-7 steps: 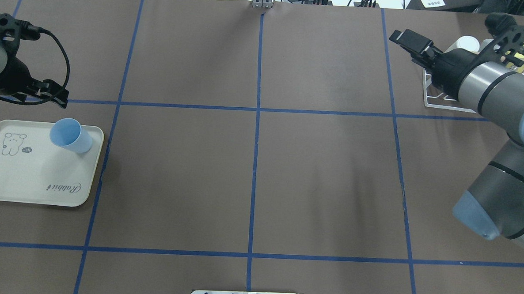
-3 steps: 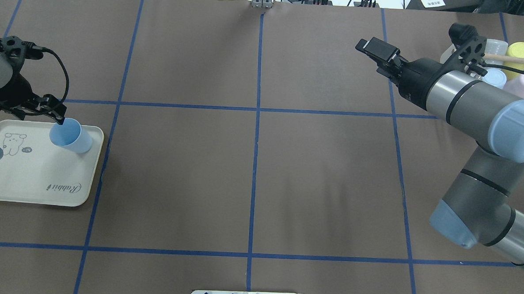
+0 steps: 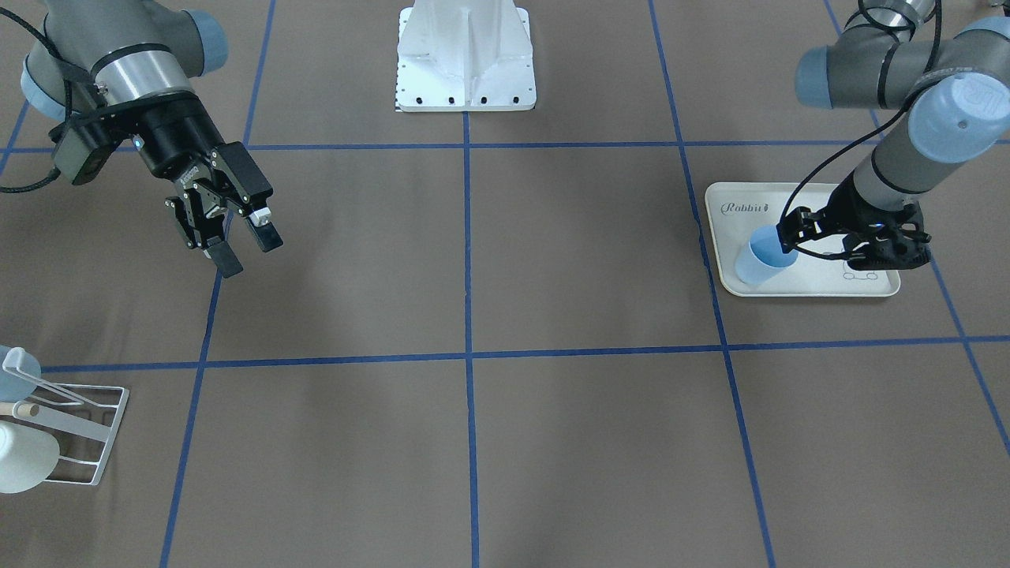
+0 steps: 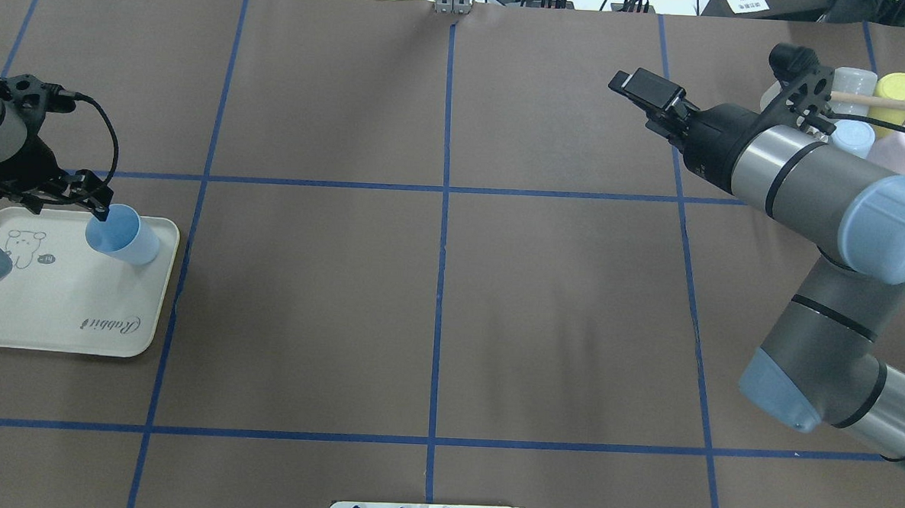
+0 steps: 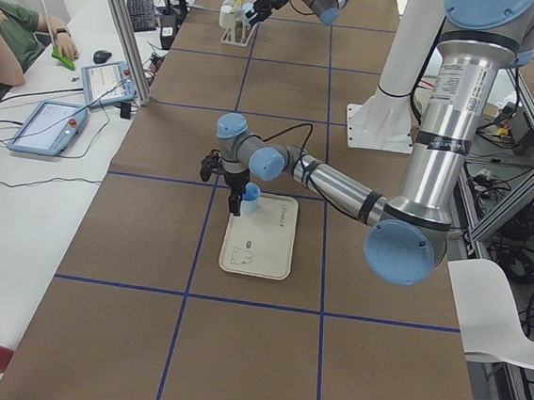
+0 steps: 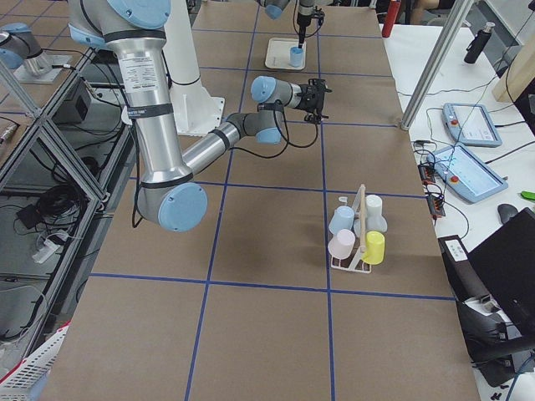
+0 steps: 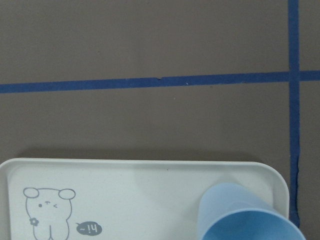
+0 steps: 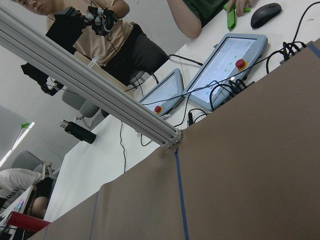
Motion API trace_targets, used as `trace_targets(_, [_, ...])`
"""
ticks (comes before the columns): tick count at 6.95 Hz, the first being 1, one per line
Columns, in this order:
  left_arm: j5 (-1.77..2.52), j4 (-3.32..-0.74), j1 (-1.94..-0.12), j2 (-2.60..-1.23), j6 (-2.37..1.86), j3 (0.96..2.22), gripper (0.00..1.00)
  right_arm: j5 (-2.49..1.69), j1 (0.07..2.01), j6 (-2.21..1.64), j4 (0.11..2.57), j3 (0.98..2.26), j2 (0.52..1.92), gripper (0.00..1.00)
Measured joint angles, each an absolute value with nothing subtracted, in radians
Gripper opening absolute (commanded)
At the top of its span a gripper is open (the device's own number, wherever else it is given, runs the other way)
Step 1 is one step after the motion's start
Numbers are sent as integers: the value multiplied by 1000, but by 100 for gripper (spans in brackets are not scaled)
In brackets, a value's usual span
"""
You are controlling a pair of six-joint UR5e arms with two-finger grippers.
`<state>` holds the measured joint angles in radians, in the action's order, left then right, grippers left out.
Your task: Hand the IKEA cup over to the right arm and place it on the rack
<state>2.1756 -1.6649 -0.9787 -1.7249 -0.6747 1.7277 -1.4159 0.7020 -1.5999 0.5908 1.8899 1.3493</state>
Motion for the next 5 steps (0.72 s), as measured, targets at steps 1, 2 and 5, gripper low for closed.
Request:
trace_targets(1, [2178, -1679, -976, -1726, -679, 1714, 100, -1416, 702, -1600, 590, 1890, 1350, 100])
trace_targets(2, [2193, -1686, -975, -1727, -683, 1708, 100, -1416, 701, -1599, 589, 1890, 1352, 100])
trace_targets(5, [2242, -1690, -966, -1727, -686, 1707, 13, -1417, 701, -1597, 585, 1890, 1361, 100])
